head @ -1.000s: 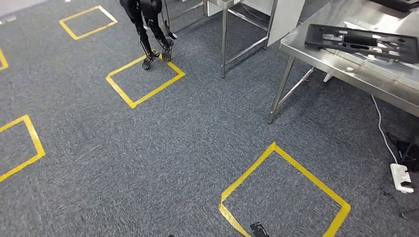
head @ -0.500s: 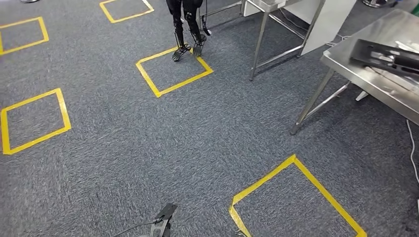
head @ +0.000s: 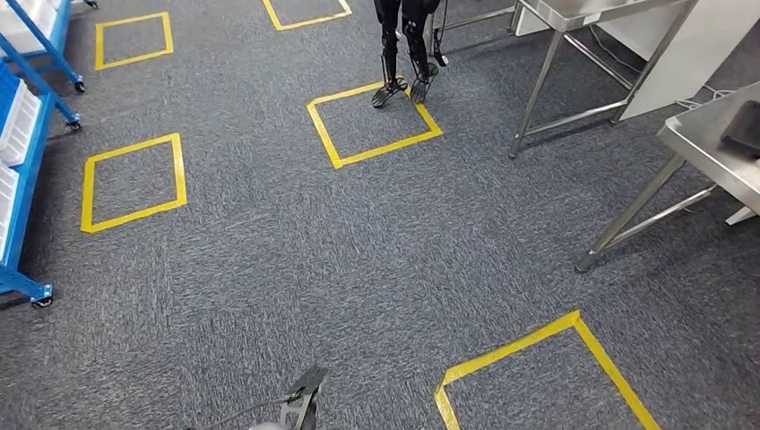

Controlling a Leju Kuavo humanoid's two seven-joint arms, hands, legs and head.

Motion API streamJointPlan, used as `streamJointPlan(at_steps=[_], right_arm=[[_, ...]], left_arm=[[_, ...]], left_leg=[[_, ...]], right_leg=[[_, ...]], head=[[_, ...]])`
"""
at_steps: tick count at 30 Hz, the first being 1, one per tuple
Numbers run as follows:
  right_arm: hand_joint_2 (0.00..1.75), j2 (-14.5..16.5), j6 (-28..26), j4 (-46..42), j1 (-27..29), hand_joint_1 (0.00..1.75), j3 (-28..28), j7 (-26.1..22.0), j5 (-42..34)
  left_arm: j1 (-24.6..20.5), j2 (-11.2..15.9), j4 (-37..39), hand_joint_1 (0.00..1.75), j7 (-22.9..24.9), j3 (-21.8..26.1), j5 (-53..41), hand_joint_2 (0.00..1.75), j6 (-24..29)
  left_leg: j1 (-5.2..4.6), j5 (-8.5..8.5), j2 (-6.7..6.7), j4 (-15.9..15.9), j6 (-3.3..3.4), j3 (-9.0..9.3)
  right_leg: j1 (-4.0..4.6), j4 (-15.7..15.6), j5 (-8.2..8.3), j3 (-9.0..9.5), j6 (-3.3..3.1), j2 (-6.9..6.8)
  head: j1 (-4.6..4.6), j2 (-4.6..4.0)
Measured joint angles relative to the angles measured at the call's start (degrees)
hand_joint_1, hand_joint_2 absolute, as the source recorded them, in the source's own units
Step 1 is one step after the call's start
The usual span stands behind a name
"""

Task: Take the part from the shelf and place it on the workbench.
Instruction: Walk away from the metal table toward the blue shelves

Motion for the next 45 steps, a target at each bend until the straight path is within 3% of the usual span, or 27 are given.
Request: streamJointPlan(at_steps=[2, 3, 4, 5, 6, 8, 10, 11, 13, 15, 17, 18, 19, 20, 22, 24, 26, 28, 29, 31, 33, 35, 37, 39, 41, 43, 45], right_arm=[[0.00, 0.13, -0.66, -0.02, 0.11, 0.00, 0.29, 0.05, -0.90], [0.00, 0.14, -1.60, -0.01, 0.21, 0.00, 0.30, 0.15, -2.40], [0.00, 0.09, -2.81, 0.01, 0.30, 0.00, 0.15, 0.28, -4.64], [0.00, -0.01, -3.96, 0.04, 0.35, 0.00, -0.18, 0.40, -7.21], [0.00, -0.13, -4.89, 0.08, 0.37, 0.00, -0.65, 0.38, -9.45], [0.00, -0.34, -5.76, 0.13, 0.36, 0.00, -1.50, 0.04, -11.69], [0.00, -0.46, -6.50, 0.16, 0.04, 0.00, -1.91, 0.14, -13.27], [0.00, -0.58, -6.71, 0.24, -0.66, 0.00, -2.30, 0.97, -15.11], [0.00, -1.11, -5.73, 0.44, -3.92, 0.00, -3.68, 4.17, -18.99], [0.00, -1.67, -0.86, -0.72, -7.62, 0.00, -4.56, 7.16, -17.17], [0.00, -2.20, 4.09, -5.30, -8.87, 0.00, -3.70, 11.24, -11.26], [0.00, -2.39, 5.15, -8.62, -8.33, 0.00, -2.77, 15.18, -8.56], [0.00, -2.52, 5.27, -12.45, -6.88, 0.00, -1.83, 18.72, -5.80], [0.00, -2.51, 5.05, -16.79, -4.57, 0.00, -1.02, 21.47, -2.57], [0.00, -2.40, 3.63, -26.05, 1.62, 0.00, -0.08, 23.11, 3.51], [0.00, -2.85, -0.59, -33.04, 6.33, 0.00, 0.40, 22.78, 2.04], [0.00, -3.80, -6.26, -35.11, 7.60, 0.00, 1.81, 20.28, -6.92], [0.00, -4.10, -8.30, -30.64, 6.18, 0.00, 3.97, 12.74, -16.63], [0.00, -3.90, -7.79, -27.28, 5.20, 0.00, 4.92, 8.34, -20.02], [0.00, -3.30, -6.76, -21.53, 3.74, 0.00, 6.52, 2.47, -23.30], [0.00, -3.05, -6.64, -17.49, 2.94, 0.00, 7.64, 1.10, -24.12], [0.00, -3.00, -6.97, -13.92, 2.38, 0.00, 8.44, 1.14, -24.45], [0.00, -2.88, -7.19, -11.29, 1.86, 0.00, 8.96, 1.15, -24.58], [0.00, -2.60, -7.32, -9.38, 1.24, 0.00, 9.36, 1.12, -24.61], [0.00, -2.38, -7.43, -7.81, 0.82, 0.00, 9.75, 1.10, -24.61], [0.00, -2.21, -7.48, -6.80, 0.54, 0.00, 9.97, 1.09, -24.62], [0.00, -2.01, -7.49, -6.12, 0.12, 0.00, 10.09, 1.08, -24.63]], left_arm=[[0.24, 0.58, 0.00, 0.00, -0.85, 0.01, -0.48, 0.00, -1.72], [0.40, 0.75, -0.01, 0.00, -1.74, 0.00, -1.60, 0.00, -2.65], [0.87, 0.78, -0.08, 0.00, -2.89, -0.06, -3.43, 0.00, -3.08], [1.67, 0.66, -0.24, 0.00, -4.04, -0.19, -5.46, 0.00, -2.83], [2.78, 0.47, -0.48, 0.00, -5.02, -0.36, -7.13, 0.00, -1.90], [5.48, -0.05, -1.01, 0.00, -6.28, -0.66, -8.32, 0.00, 0.39], [7.83, -0.54, -1.26, 0.00, -7.02, -0.78, -9.22, 0.00, -0.09], [8.29, -0.68, -1.28, 0.00, -6.69, -1.00, -10.72, 0.00, -1.62], [7.73, -0.77, -1.30, 0.00, -4.66, -2.31, -14.07, 0.00, -5.06], [7.05, -0.70, -1.27, 0.00, -3.51, -3.54, -11.72, 0.00, -4.07], [7.25, -0.55, -1.27, 0.00, -4.42, -2.80, -6.03, 0.00, -0.30], [7.45, -0.39, -1.27, 0.00, -5.09, -2.08, -3.86, 0.00, 0.73], [7.68, -0.16, -1.26, 0.00, -5.78, -1.50, -2.64, 0.00, 1.02], [7.91, 0.11, -1.25, 0.00, -6.34, -0.99, -1.94, 0.00, 0.82], [8.78, 0.63, -1.17, 0.00, -6.92, -0.23, -1.51, 0.00, 0.17], [9.95, 0.99, -1.06, 0.00, -6.71, 0.16, -2.12, 0.00, -0.48], [10.81, 1.20, -0.96, 0.00, -6.52, 0.20, -3.32, 0.00, -0.82], [11.05, 1.33, -0.90, 0.00, -6.85, 0.20, -4.28, 0.00, -0.84], [11.06, 1.37, -0.89, 0.00, -7.24, 0.20, -4.56, 0.00, -0.84], [11.04, 1.44, -0.87, 0.00, -8.13, 0.20, -4.89, 0.00, -0.91], [10.91, 1.48, -0.87, 0.00, -8.47, 0.20, -5.17, 0.00, -1.18], [10.82, 1.52, -0.87, 0.00, -8.33, 0.20, -5.40, 0.00, -1.56], [10.90, 1.59, -0.87, 0.00, -8.05, 0.20, -5.57, 0.00, -1.83], [11.06, 1.70, -0.83, 0.00, -7.71, 0.20, -5.62, 0.00, -1.95], [11.12, 1.73, -0.79, 0.00, -7.52, 0.20, -5.64, 0.00, -1.99], [11.17, 1.74, -0.78, 0.00, -7.51, 0.20, -5.69, 0.00, -2.05], [11.18, 1.73, -0.77, 0.00, -7.40, 0.20, -5.69, 0.00, -2.24]], left_leg=[[0.01, -3.21, 3.02, 6.79, -0.50, -3.34], [0.08, -4.45, 3.61, 10.27, -0.67, -5.17], [0.12, -4.81, 3.88, 12.25, -0.73, -6.25], [0.12, -4.22, 4.05, 12.24, -0.69, -6.28], [0.11, -2.78, 4.30, 10.12, -0.53, -5.12], [-0.17, 0.28, 6.02, 2.52, -0.04, -0.79], [-0.71, 1.38, 7.44, -2.31, 0.56, 1.90], [-1.01, 1.24, 7.43, -2.87, 0.82, 2.03], [-1.08, 1.74, 6.23, -3.32, 1.49, 1.86], [-0.93, 2.27, 5.40, -4.13, 2.19, 2.18], [-0.86, 2.44, 4.55, -4.48, 2.72, 2.51], [-0.84, 2.42, 3.83, -4.46, 2.92, 2.59], [-0.80, 2.36, 2.90, -4.41, 2.98, 2.69], [-0.71, 2.26, 1.71, -4.30, 2.97, 2.80], [-0.42, 1.86, -0.70, -3.80, 2.67, 3.00], [-0.24, 1.24, -2.57, -2.86, 2.02, 2.72], [-0.12, 1.05, -3.64, -2.24, 1.27, 1.84], [0.26, 1.32, -4.52, -2.35, 0.55, 1.17], [0.31, 1.26, -4.03, -2.22, 0.26, 1.01], [0.15, -0.28, -0.85, 0.50, -0.25, -0.31], [0.07, -3.15, 2.60, 6.81, -0.73, -3.43], [0.16, -4.22, 3.50, 11.35, -1.02, -5.96], [0.24, -1.83, 4.07, 8.76, -1.08, -4.71], [0.00, 1.17, 6.10, 1.62, -0.90, -0.86], [-0.41, 2.07, 7.44, -2.41, -0.26, 1.33], [-0.66, 1.91, 6.62, -2.75, 0.53, 1.45], [-0.54, 1.99, 5.66, -3.30, 1.19, 1.97]], right_leg=[[0.23, -0.15, -0.13, 0.25, -0.48, -1.49], [0.35, -0.15, -0.23, 0.29, -0.62, -2.37], [0.43, -0.14, -0.34, 0.34, -0.69, -3.16], [0.48, -0.14, -0.47, 0.42, -0.71, -3.88], [0.51, -0.14, -0.61, 0.58, -0.69, -4.49], [0.59, -0.15, -1.03, 1.09, -0.50, -5.46], [0.79, -0.13, -1.40, 1.46, -0.03, -6.23], [0.85, -0.15, -1.47, 1.49, 0.27, -6.66], [0.71, -0.13, -1.52, 1.30, 0.87, -7.18], [0.46, 1.63, -2.60, 0.43, 1.35, -5.39], [0.37, 7.55, -5.53, -2.16, 1.56, -2.83], [0.38, 11.29, -7.00, -3.87, 1.63, -2.24], [0.33, 14.11, -7.75, -5.21, 1.69, -1.99], [0.25, 15.20, -7.47, -5.79, 1.76, -1.88], [0.02, 11.27, -4.18, -4.17, 1.89, -1.42], [-0.45, 4.77, -1.55, -1.49, 2.01, 1.33], [-0.64, 1.86, -1.31, -0.46, 1.70, 3.95], [-0.34, 1.31, -1.11, -0.36, 0.93, 3.70], [-0.26, 0.94, -0.92, -0.13, 0.56, 3.10], [-0.33, 0.13, -0.67, 0.56, -0.05, 1.53], [-0.14, -0.17, -0.80, 1.09, -0.40, -0.51], [-0.03, -0.18, -1.09, 1.31, -0.58, -2.67], [-0.01, -0.18, -1.37, 1.54, -0.52, -4.35], [0.14, -0.16, -1.74, 1.90, -0.16, -5.48], [0.40, -0.17, -2.13, 2.26, 0.44, -6.34], [0.52, -0.36, -2.39, 2.70, 1.02, -7.22], [0.32, 0.21, -3.15, 2.90, 1.64, -6.58]], head=[[-0.41, -0.01], [-0.42, -0.01], [-0.43, -0.01], [-0.43, -0.02], [-0.44, -0.01], [-0.43, -0.01], [-0.37, -0.01], [-0.33, -0.01], [-0.33, 0.00], [-0.28, 0.00], [-0.09, 0.00], [-0.01, 0.00], [0.05, 0.00], [0.09, 0.00], [0.16, 0.00], [0.21, -0.01], [0.20, -0.01], [0.19, 0.00], [0.17, 0.00], [-0.33, 0.00], [-0.76, 0.00], [-0.74, 0.00], [-0.73, 0.00], [-0.75, 0.00], [-0.65, 0.00], [-0.54, 0.00], [-0.42, 0.00]])
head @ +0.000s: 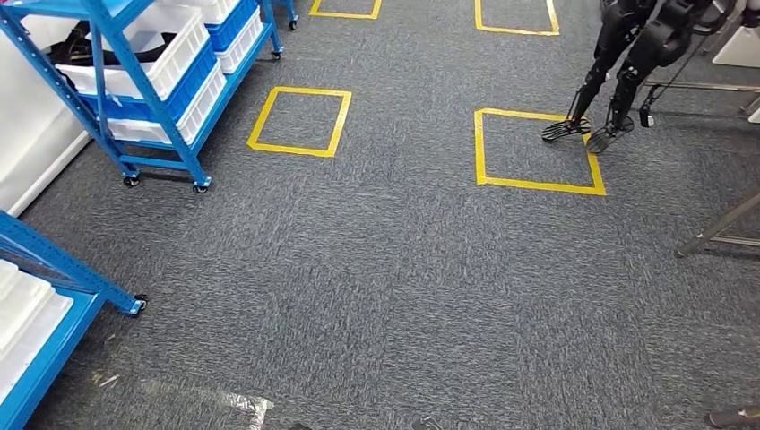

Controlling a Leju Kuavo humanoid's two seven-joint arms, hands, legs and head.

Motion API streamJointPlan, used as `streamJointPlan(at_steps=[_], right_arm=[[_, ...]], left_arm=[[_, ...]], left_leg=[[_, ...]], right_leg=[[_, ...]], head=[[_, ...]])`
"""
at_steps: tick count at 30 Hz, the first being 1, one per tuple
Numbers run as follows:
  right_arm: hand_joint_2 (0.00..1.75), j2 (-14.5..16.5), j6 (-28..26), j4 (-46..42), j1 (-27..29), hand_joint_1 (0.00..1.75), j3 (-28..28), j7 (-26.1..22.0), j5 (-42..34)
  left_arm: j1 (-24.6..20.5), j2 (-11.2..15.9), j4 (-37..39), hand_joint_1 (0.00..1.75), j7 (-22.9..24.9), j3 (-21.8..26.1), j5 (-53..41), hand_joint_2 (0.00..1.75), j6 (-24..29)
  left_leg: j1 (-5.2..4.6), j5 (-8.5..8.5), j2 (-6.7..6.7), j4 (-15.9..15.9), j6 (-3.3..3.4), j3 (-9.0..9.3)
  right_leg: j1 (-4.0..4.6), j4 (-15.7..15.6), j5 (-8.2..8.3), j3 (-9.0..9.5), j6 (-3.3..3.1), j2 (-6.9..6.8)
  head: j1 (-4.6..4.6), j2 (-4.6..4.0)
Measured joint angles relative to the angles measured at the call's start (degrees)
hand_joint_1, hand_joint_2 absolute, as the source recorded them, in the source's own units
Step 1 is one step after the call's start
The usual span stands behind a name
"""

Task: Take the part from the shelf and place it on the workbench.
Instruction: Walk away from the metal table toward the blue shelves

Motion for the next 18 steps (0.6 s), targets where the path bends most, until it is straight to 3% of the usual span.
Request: streamJointPlan(at_steps=[2, 4, 5, 6, 8, 10, 12, 14, 16, 18], right_arm=[[0.00, 0.13, 0.03, 0.69, -0.32, 0.00, 0.15, -0.03, 0.00], [0.00, 0.18, 0.28, 1.44, -0.27, 0.00, 0.28, -0.05, 0.01], [0.00, 0.18, 0.52, 1.78, -0.19, 0.00, 0.37, -0.05, 0.01], [0.00, 0.17, 0.77, 2.08, -0.12, 0.00, 0.52, -0.05, 0.02], [0.00, 0.14, 1.07, 2.56, -0.14, 0.00, 0.89, -0.05, 0.06], [0.00, 0.08, 1.22, 3.01, -0.29, 0.00, 1.09, -0.05, 0.17], [0.00, 0.05, 1.53, 3.36, -0.39, 0.00, 1.22, -0.04, 0.38], [0.00, 0.13, 1.84, 3.53, -0.43, 0.00, 1.48, -0.04, 0.62], [0.00, 0.26, 2.01, 3.68, -0.57, 0.00, 1.67, -0.03, 0.84], [0.00, 0.34, 2.13, 3.79, -0.65, 0.00, 1.77, -0.02, 1.00]], left_arm=[[-0.23, -0.07, 0.00, 0.00, 0.38, 0.00, 0.03, 0.00, -0.31], [-0.49, -0.12, -0.01, 0.00, 0.79, 0.00, 0.08, 0.00, -0.55], [-0.56, -0.14, -0.01, 0.00, 0.90, 0.00, 0.16, 0.00, -0.61], [-0.62, -0.17, -0.02, 0.00, 0.96, 0.00, 0.25, 0.00, -0.63], [-0.84, -0.21, -0.03, 0.00, 0.99, 0.00, 0.47, 0.00, -0.62], [-1.23, -0.24, -0.04, 0.00, 1.06, 0.00, 0.57, 0.00, -0.61], [-1.62, -0.27, -0.04, 0.00, 1.24, 0.00, 0.66, 0.00, -0.60], [-1.79, -0.14, -0.04, 0.00, 1.58, 0.00, 0.87, 0.00, -0.56], [-1.83, 0.00, -0.07, 0.00, 1.99, 0.00, 1.12, 0.00, -0.45], [-2.04, 0.05, -0.09, 0.00, 2.26, 0.00, 1.27, 0.00, -0.32]], left_leg=[[0.20, 0.13, -0.94, -0.50, 0.83, 0.55], [0.09, 0.08, -2.17, -0.52, 1.38, 0.63], [0.03, 0.05, -2.93, -0.46, 1.45, 0.63], [-0.02, -0.01, -3.75, -0.37, 1.49, 0.65], [-0.02, -0.14, -5.42, -0.11, 1.40, 0.71], [0.03, -0.35, -6.87, 0.25, 1.07, 0.57], [0.18, -0.40, -8.05, 0.37, 0.50, 0.28], [0.28, -0.22, -9.21, 0.08, -0.21, 0.08], [0.11, -1.22, -7.75, 1.30, -0.90, -0.56], [0.10, -4.34, -4.10, 6.93, -1.57, -3.14]], right_leg=[[-0.15, 4.43, -2.38, -1.99, 0.28, 2.56], [-0.02, 11.76, -5.08, -6.05, 0.20, 4.28], [0.01, 14.24, -5.44, -7.71, 0.16, 4.55], [0.03, 14.91, -4.77, -8.55, 0.10, 4.71], [0.02, 10.11, -0.71, -7.27, -0.22, 5.43], [-0.06, 3.32, 2.52, -4.73, -0.61, 7.99], [-0.01, 0.62, 3.03, -3.70, -0.83, 9.47], [0.05, 0.16, 3.22, -3.25, -1.27, 8.28], [-0.15, -0.52, 3.49, -2.62, -1.92, 6.91], [-0.22, -0.98, 3.55, -2.22, -2.35, 5.39]], head=[[0.43, 0.00], [0.72, -0.01], [0.74, -0.01], [0.74, -0.01], [0.76, -0.01], [0.72, -0.01], [0.69, 0.00], [0.72, 0.00], [0.39, 0.00], [-0.09, 0.00]])
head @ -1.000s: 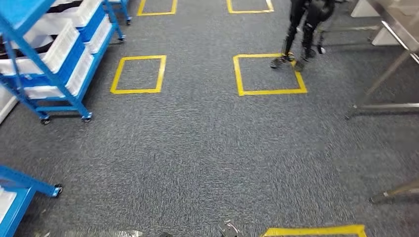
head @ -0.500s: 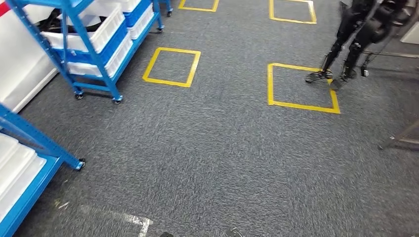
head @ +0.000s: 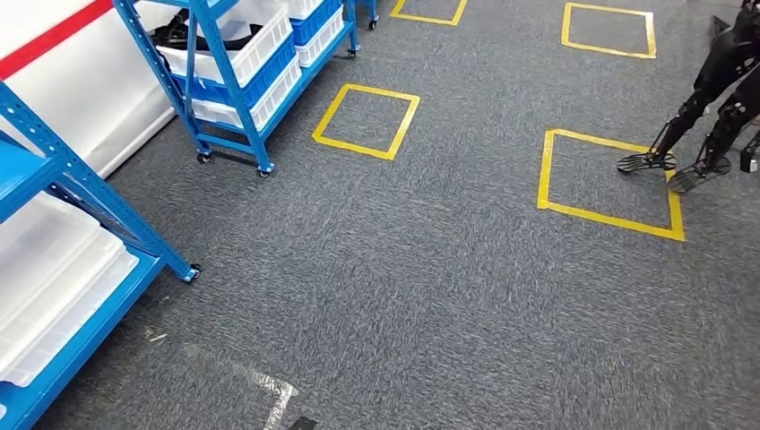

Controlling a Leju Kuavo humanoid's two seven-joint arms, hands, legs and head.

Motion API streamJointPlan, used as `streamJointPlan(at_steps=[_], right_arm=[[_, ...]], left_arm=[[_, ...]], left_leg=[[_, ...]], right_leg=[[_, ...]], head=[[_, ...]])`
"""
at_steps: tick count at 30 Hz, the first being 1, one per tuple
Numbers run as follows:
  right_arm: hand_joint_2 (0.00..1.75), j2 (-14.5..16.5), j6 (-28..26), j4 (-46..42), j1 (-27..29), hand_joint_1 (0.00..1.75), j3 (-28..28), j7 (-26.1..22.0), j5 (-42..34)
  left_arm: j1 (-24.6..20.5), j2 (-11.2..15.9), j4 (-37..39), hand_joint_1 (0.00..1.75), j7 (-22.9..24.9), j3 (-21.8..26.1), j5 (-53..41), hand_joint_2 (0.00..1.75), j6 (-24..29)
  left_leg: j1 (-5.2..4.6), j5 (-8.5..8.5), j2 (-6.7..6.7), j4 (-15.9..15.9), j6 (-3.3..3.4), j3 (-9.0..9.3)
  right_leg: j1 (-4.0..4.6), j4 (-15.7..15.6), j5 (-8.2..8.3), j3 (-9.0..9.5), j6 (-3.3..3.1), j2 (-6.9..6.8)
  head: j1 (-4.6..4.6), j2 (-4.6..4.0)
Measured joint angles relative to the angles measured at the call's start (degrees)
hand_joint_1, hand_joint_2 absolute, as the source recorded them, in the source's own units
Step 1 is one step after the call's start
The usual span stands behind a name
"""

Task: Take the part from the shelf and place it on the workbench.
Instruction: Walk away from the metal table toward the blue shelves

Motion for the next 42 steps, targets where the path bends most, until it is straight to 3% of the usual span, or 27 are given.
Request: streamJointPlan(at_steps=[2, 3, 4, 5, 7, 9, 12, 14, 16, 17, 18, 19, 21, 23, 25, 26, 27, 28, 29, 31, 33, 34, 35, 36, 38, 40, 42], right_arm=[[0.00, 0.02, 0.18, 0.14, 0.17, 0.00, 0.12, 0.09, 0.09], [0.00, 0.01, 0.27, 0.24, 0.24, 0.00, 0.18, 0.14, 0.10], [0.00, 0.01, 0.36, 0.32, 0.25, 0.00, 0.24, 0.18, 0.12], [0.00, 0.03, 0.42, 0.37, 0.21, 0.00, 0.27, 0.17, 0.16], [0.00, 0.07, 0.53, 0.40, 0.08, 0.00, 0.31, 0.16, 0.25], [0.00, 0.07, 0.59, 0.48, 0.02, 0.00, 0.37, 0.14, 0.30], [0.00, 0.06, 0.76, 0.58, -0.17, 0.00, 0.55, 0.12, 0.56], [0.00, 0.07, 1.57, 0.61, -0.41, 0.00, 0.95, 0.02, 1.74], [0.00, 0.10, 2.86, 0.63, -0.51, 0.00, 1.75, -0.03, 3.56], [0.00, 0.12, 3.38, 0.63, -0.50, 0.00, 2.26, 0.03, 4.33], [0.00, 0.14, 3.73, 0.63, -0.49, 0.00, 2.81, 0.11, 4.85], [0.00, 0.17, 3.91, 0.63, -0.49, 0.00, 3.37, 0.19, 5.21], [0.00, 0.25, 4.04, 0.63, -0.58, 0.00, 4.39, 0.26, 5.57], [0.00, 0.31, 4.04, 0.63, -0.71, 0.00, 5.23, 0.26, 5.66], [0.00, 0.34, 4.04, 0.63, -0.74, 0.00, 5.95, 0.21, 5.62], [0.00, 0.36, 4.04, 0.63, -0.74, 0.00, 6.26, 0.16, 5.57], [0.00, 0.38, 4.03, 0.62, -0.76, 0.00, 6.53, 0.12, 5.50], [0.00, 0.39, 4.03, 0.61, -0.80, 0.00, 6.76, 0.08, 5.44], [0.00, 0.43, 4.02, 0.60, -0.83, 0.00, 6.94, 0.03, 5.39], [0.00, 0.47, 4.03, 0.61, -0.80, 0.00, 7.28, -0.03, 5.23], [0.00, 0.45, 4.16, 0.64, -0.69, 0.00, 7.68, -0.04, 5.05], [0.00, 0.43, 4.31, 0.65, -0.67, 0.00, 7.87, -0.04, 5.01], [0.00, 0.41, 4.47, 0.65, -0.68, 0.00, 8.04, -0.04, 4.99], [0.00, 0.40, 4.62, 0.65, -0.71, 0.00, 8.19, -0.05, 5.00], [0.00, 0.39, 4.73, 0.65, -0.74, 0.00, 8.36, -0.07, 5.01], [0.00, 0.38, 4.74, 0.65, -0.78, 0.00, 8.46, -0.11, 5.02], [0.00, 0.38, 4.76, 0.64, -0.90, 0.00, 8.67, -0.20, 5.16]], left_arm=[[-0.23, 0.03, 0.01, 0.00, 0.14, 0.00, 0.07, 0.00, 0.07], [-0.28, 0.06, 0.01, 0.00, 0.18, 0.00, 0.10, 0.00, 0.08], [-0.28, 0.09, 0.01, 0.00, 0.20, 0.00, 0.16, 0.00, 0.08], [-0.27, 0.14, 0.01, 0.00, 0.23, 0.00, 0.22, 0.00, 0.08], [-0.23, 0.29, 0.02, 0.00, 0.43, 0.00, 0.34, 0.00, 0.08], [-0.28, 0.44, 0.03, 0.00, 0.63, 0.00, 0.39, 0.00, 0.07], [-0.45, 0.48, 0.03, 0.00, 0.73, 0.00, 0.49, 0.00, 0.01], [-1.27, 0.35, 0.03, 0.00, 1.64, 0.00, 1.04, 0.00, 0.45], [-3.59, -0.05, 0.03, 0.00, 4.52, 0.00, 2.09, 0.00, 1.73], [-5.08, -0.27, 0.03, 0.00, 6.38, 0.02, 2.57, 0.00, 2.40], [-6.46, -0.40, 0.03, 0.00, 7.92, 0.08, 3.00, 0.00, 2.84], [-7.56, -0.45, 0.03, 0.00, 8.95, 0.22, 3.37, 0.00, 3.06], [-8.92, -0.40, 0.04, 0.00, 9.61, 0.58, 3.93, 0.00, 3.13], [-9.63, -0.32, 0.08, 0.00, 9.33, 0.82, 4.37, 0.00, 3.13], [-9.95, -0.27, 0.11, 0.00, 9.09, 0.87, 4.60, 0.00, 3.16], [-10.01, -0.25, 0.12, 0.00, 9.07, 0.87, 4.63, 0.00, 3.20], [-10.01, -0.21, 0.13, 0.00, 9.06, 0.87, 4.63, 0.00, 3.30], [-10.03, -0.18, 0.14, 0.00, 9.07, 0.87, 4.63, 0.00, 3.44], [-10.14, -0.15, 0.15, 0.00, 9.07, 0.87, 4.63, 0.00, 3.55], [-10.49, -0.17, 0.15, 0.00, 9.07, 0.88, 4.64, 0.00, 3.74], [-10.72, -0.26, 0.14, 0.00, 9.07, 0.90, 4.80, 0.00, 3.94], [-10.75, -0.29, 0.14, 0.00, 9.09, 0.90, 5.00, 0.00, 4.07], [-10.79, -0.30, 0.14, 0.00, 9.13, 0.90, 5.26, 0.00, 4.20], [-10.89, -0.30, 0.14, 0.00, 9.18, 0.90, 5.53, 0.00, 4.30], [-11.35, -0.26, 0.15, 0.00, 9.25, 0.90, 5.81, 0.00, 4.39], [-11.86, -0.20, 0.16, 0.00, 9.28, 0.98, 5.88, 0.00, 4.46], [-12.02, -0.09, 0.17, 0.00, 9.41, 1.20, 6.08, 0.00, 4.46]], left_leg=[[0.23, -2.67, 1.97, 7.07, -0.56, -3.54], [0.34, -2.66, 2.32, 8.55, -0.74, -4.35], [0.44, -1.54, 2.58, 7.77, -0.85, -4.03], [0.50, 0.38, 3.00, 4.90, -0.86, -2.62], [0.27, 3.85, 5.46, -3.03, -0.49, 1.34], [-0.17, 4.81, 7.03, -6.90, 0.32, 3.22], [-0.23, 4.82, 5.35, -7.39, 1.35, 3.40], [0.10, 5.02, 4.12, -7.90, 2.13, 3.77], [0.18, 5.11, 2.60, -8.02, 2.71, 3.83], [0.16, 5.13, 1.67, -7.98, 2.83, 3.79], [0.14, 5.12, 0.66, -7.93, 2.87, 3.80], [0.13, 5.10, -0.30, -7.84, 2.86, 3.85], [0.17, 4.95, -1.94, -7.57, 2.65, 4.03], [0.09, 4.65, -3.22, -7.07, 2.16, 3.87], [0.14, 4.59, -4.20, -6.86, 1.57, 3.46], [0.23, 4.67, -4.67, -6.95, 1.27, 3.31], [0.32, 4.65, -4.52, -6.95, 0.97, 3.14], [0.25, 4.31, -3.37, -6.49, 0.63, 2.85], [0.19, 3.39, -1.68, -4.97, 0.29, 2.08], [0.23, 0.28, 1.73, 1.19, -0.32, -0.96], [0.56, -1.87, 2.56, 7.60, -0.71, -4.34], [0.68, -1.53, 2.70, 8.46, -0.82, -4.88], [0.75, -0.19, 2.89, 7.15, -0.86, -4.28], [0.78, 1.89, 3.34, 3.84, -0.79, -2.61], [0.36, 4.88, 5.75, -3.69, -0.26, 1.24], [-0.23, 5.40, 7.15, -6.89, 0.50, 2.77], [-0.31, 5.42, 5.88, -7.18, 1.10, 2.80]], right_leg=[[0.11, -0.01, -0.31, 0.28, -0.17, -1.78], [0.13, 0.00, -0.52, 0.46, -0.18, -2.64], [0.12, 0.01, -0.73, 0.70, -0.16, -3.41], [0.10, 0.01, -0.96, 1.00, -0.09, -4.06], [0.26, 0.02, -1.49, 1.68, 0.28, -5.11], [0.58, -0.02, -1.91, 2.11, 0.84, -5.99], [0.65, -0.11, -2.45, 2.65, 1.68, -6.88], [0.43, 2.60, -4.29, 1.60, 2.17, -4.51], [0.32, 9.85, -7.52, -2.17, 2.30, -1.50], [0.33, 13.67, -8.71, -4.36, 2.31, -0.88], [0.33, 16.02, -8.90, -5.95, 2.29, -0.61], [0.33, 16.24, -7.95, -6.57, 2.22, -0.46], [0.18, 10.37, -3.44, -4.73, 1.98, 0.43], [-0.03, 3.57, -0.33, -2.06, 1.81, 2.82], [0.02, 1.49, 0.02, -1.21, 1.60, 3.82], [0.12, 1.37, 0.15, -1.11, 1.36, 3.19], [0.10, 1.15, 0.28, -1.01, 1.03, 2.59], [0.06, 0.87, 0.39, -0.81, 0.67, 2.00], [0.00, 0.56, 0.47, -0.59, 0.32, 1.29], [0.05, 0.28, 0.35, -0.23, -0.19, -0.26], [0.14, 0.29, 0.05, -0.01, -0.38, -1.96], [0.14, 0.30, -0.13, 0.14, -0.38, -2.73], [0.13, 0.31, -0.34, 0.38, -0.34, -3.44], [0.12, 0.31, -0.59, 0.72, -0.25, -4.08], [0.31, 0.34, -1.15, 1.41, 0.16, -5.31], [0.64, 0.25, -1.54, 1.79, 0.73, -6.49], [0.81, 0.03, -1.84, 2.18, 1.28, -7.62]], head=[[-0.15, 0.00], [-0.17, 0.00], [-0.17, -0.01], [-0.18, -0.01], [-0.19, -0.01], [-0.14, 0.00], [-0.09, -0.01], [0.13, -0.01], [0.40, -0.01], [0.46, -0.01], [0.47, 0.00], [0.48, 0.00], [0.47, 0.00], [0.42, 0.00], [0.38, 0.00], [0.38, 0.00], [0.38, 0.00], [0.32, 0.00], [0.15, 0.00], [-0.18, -0.01], [-0.27, -0.01], [-0.28, -0.01], [-0.29, -0.01], [-0.30, -0.01], [-0.29, -0.01], [-0.15, -0.01], [-0.05, -0.01]])
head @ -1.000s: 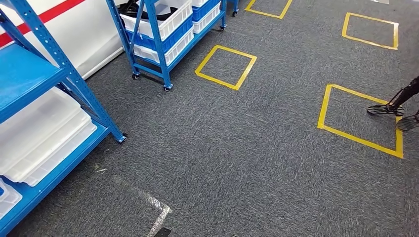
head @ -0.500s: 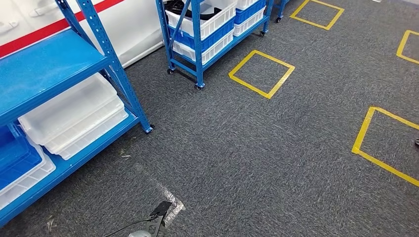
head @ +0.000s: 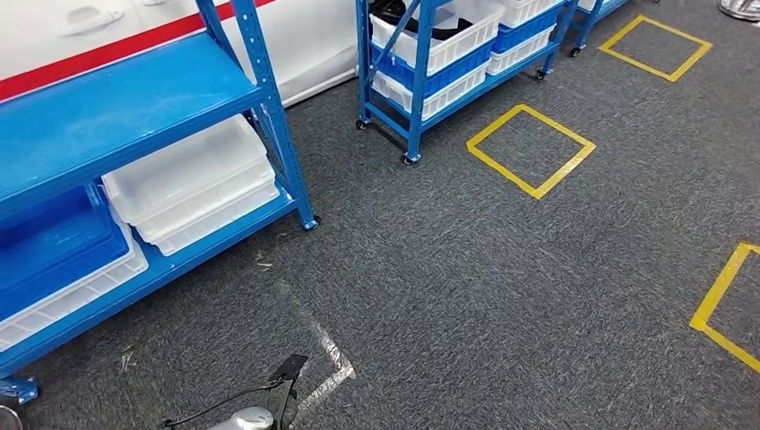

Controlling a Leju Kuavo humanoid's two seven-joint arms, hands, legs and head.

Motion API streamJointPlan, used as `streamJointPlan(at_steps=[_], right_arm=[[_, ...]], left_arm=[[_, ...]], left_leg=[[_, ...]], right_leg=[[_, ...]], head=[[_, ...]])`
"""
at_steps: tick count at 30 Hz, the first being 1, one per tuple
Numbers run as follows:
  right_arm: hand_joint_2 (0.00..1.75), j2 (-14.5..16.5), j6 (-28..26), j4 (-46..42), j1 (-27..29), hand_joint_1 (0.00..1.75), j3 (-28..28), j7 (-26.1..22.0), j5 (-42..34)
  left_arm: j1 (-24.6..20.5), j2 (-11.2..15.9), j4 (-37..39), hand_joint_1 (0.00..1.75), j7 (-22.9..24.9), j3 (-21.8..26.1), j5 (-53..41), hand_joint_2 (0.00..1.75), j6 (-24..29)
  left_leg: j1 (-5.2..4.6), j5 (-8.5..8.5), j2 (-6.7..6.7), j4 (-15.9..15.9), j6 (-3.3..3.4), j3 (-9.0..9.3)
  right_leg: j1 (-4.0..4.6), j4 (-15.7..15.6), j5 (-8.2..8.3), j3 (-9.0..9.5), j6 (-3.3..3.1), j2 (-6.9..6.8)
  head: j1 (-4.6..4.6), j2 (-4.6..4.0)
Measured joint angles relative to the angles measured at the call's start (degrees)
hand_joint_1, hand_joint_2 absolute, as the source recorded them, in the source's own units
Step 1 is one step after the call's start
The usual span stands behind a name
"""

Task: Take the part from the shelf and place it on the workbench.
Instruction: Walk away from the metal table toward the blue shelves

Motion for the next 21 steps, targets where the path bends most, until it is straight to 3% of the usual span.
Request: streamJointPlan(at_steps=[1, 3, 5, 6, 7, 8, 9, 11, 13, 14, 15, 16, 18, 20, 21], right_arm=[[0.00, 0.00, 0.01, -0.01, -0.09, 0.00, 0.18, -0.04, 0.16], [0.00, 0.01, 0.00, -0.02, -0.22, 0.00, 0.57, -0.16, 0.59], [0.00, 0.02, -0.19, -0.01, -0.22, 0.00, 0.86, -0.34, 0.77], [0.00, 0.02, -0.39, -0.01, -0.15, 0.00, 0.96, -0.43, 0.68], [0.00, 0.02, -0.65, 0.00, -0.09, 0.00, 1.03, -0.50, 0.53], [0.00, 0.02, -0.86, 0.01, -0.05, 0.00, 1.09, -0.54, 0.35], [0.00, 0.02, -1.01, 0.01, -0.03, 0.00, 1.11, -0.56, 0.20], [0.00, 0.05, -1.03, 0.02, -0.04, 0.00, 1.13, -0.56, 0.02], [0.00, 0.15, -0.86, 0.03, 0.02, 0.00, 1.15, -0.61, -0.04], [0.00, 0.21, -0.77, 0.03, 0.05, 0.00, 1.15, -0.64, -0.05], [0.00, 0.25, -0.72, 0.03, 0.05, 0.00, 1.15, -0.68, -0.06], [0.00, 0.28, -0.70, 0.04, 0.02, 0.00, 1.16, -0.70, -0.07], [0.00, 0.38, -0.69, 0.05, -0.08, 0.00, 1.17, -0.74, -0.06], [0.00, 0.45, -0.67, 0.05, -0.05, 0.00, 1.18, -0.77, -0.04], [0.00, 0.46, -0.61, 0.05, 0.02, 0.00, 1.18, -0.78, -0.01]], left_arm=[[0.02, 0.06, 0.01, 0.00, 0.10, 0.11, 0.16, 0.00, -0.11], [-0.13, 0.20, 0.03, 0.00, 0.29, 0.27, 0.46, 0.00, -0.56], [-0.35, 0.34, 0.06, 0.00, 0.25, 0.38, 0.57, 0.00, -1.14], [-0.30, 0.40, 0.07, 0.00, -0.04, 0.42, 0.55, 0.00, -1.34], [-0.07, 0.44, 0.07, 0.00, -0.51, 0.44, 0.50, 0.00, -1.43], [0.32, 0.46, 0.08, 0.00, -1.14, 0.44, 0.45, 0.00, -1.39], [0.82, 0.43, 0.07, 0.00, -1.77, 0.44, 0.42, 0.00, -1.26], [1.74, 0.31, 0.07, 0.00, -2.65, 0.44, 0.44, 0.00, -0.90], [2.21, 0.19, 0.08, 0.00, -2.98, 0.44, 0.56, 0.00, -0.61], [2.35, 0.18, 0.08, 0.00, -3.03, 0.44, 0.63, 0.00, -0.54], [2.51, 0.20, 0.08, 0.00, -3.03, 0.45, 0.71, 0.00, -0.51], [2.73, 0.30, 0.09, 0.00, -3.03, 0.45, 0.76, 0.00, -0.49], [3.09, 0.48, 0.13, 0.00, -2.97, 0.46, 0.85, 0.00, -0.50], [3.13, 0.52, 0.14, 0.00, -2.86, 0.47, 0.92, 0.00, -0.58], [3.09, 0.52, 0.14, 0.00, -2.76, 0.48, 0.94, 0.00, -0.66]], left_leg=[[0.15, 0.09, -0.72, -0.28, 0.25, 0.17], [0.58, 0.25, -2.06, -0.77, 0.89, 0.57], [0.72, 0.26, -3.48, -0.81, 1.29, 0.63], [0.73, 0.23, -4.28, -0.75, 1.37, 0.64], [0.73, 0.17, -5.12, -0.67, 1.39, 0.67], [0.74, 0.08, -5.97, -0.55, 1.36, 0.73], [0.78, -0.04, -6.81, -0.38, 1.27, 0.80], [0.81, -0.41, -8.42, 0.19, 0.85, 0.71], [0.88, -0.59, -9.79, 0.63, 0.25, 0.24], [0.96, -0.51, -10.43, 0.63, -0.11, 0.01], [1.11, -0.36, -11.07, 0.48, -0.45, -0.17], [1.22, -0.35, -11.02, 0.51, -0.75, -0.29], [1.11, -1.61, -8.25, 2.71, -1.31, -1.39], [1.03, -4.81, -4.53, 9.27, -1.81, -4.50], [1.12, -6.31, -3.76, 13.00, -1.98, -6.40]], right_leg=[[-0.08, 0.21, -0.37, 0.13, 0.30, 0.47], [-0.31, 3.49, -2.47, -1.17, 0.74, 3.39], [-0.40, 10.82, -5.59, -4.98, 0.87, 6.21], [-0.39, 14.12, -6.43, -6.94, 0.91, 6.65], [-0.39, 15.84, -6.25, -8.24, 0.92, 6.81], [-0.41, 15.40, -4.93, -8.57, 0.89, 6.93], [-0.50, 12.87, -2.73, -7.90, 0.82, 7.22], [-0.84, 5.62, 1.16, -5.40, 0.70, 9.59], [-1.07, 1.99, 2.19, -4.00, 0.60, 11.86], [-0.99, 1.85, 2.03, -3.83, 0.46, 12.12], [-0.93, 1.82, 2.13, -3.69, 0.17, 11.46], [-0.93, 1.61, 2.26, -3.49, -0.20, 10.74], [-1.07, 1.09, 2.46, -3.08, -0.88, 9.32], [-0.91, 0.86, 2.37, -2.79, -1.29, 7.64], [-0.79, 0.86, 2.27, -2.73, -1.43, 6.66]], head=[[0.05, 0.00], [0.33, 0.00], [0.61, 0.01], [0.64, 0.01], [0.64, 0.01], [0.64, 0.01], [0.64, 0.01], [0.66, 0.00], [0.65, 0.00], [0.67, 0.01], [0.65, 0.01], [0.69, 0.01], [0.34, 0.01], [-0.06, 0.01], [-0.10, 0.00]])
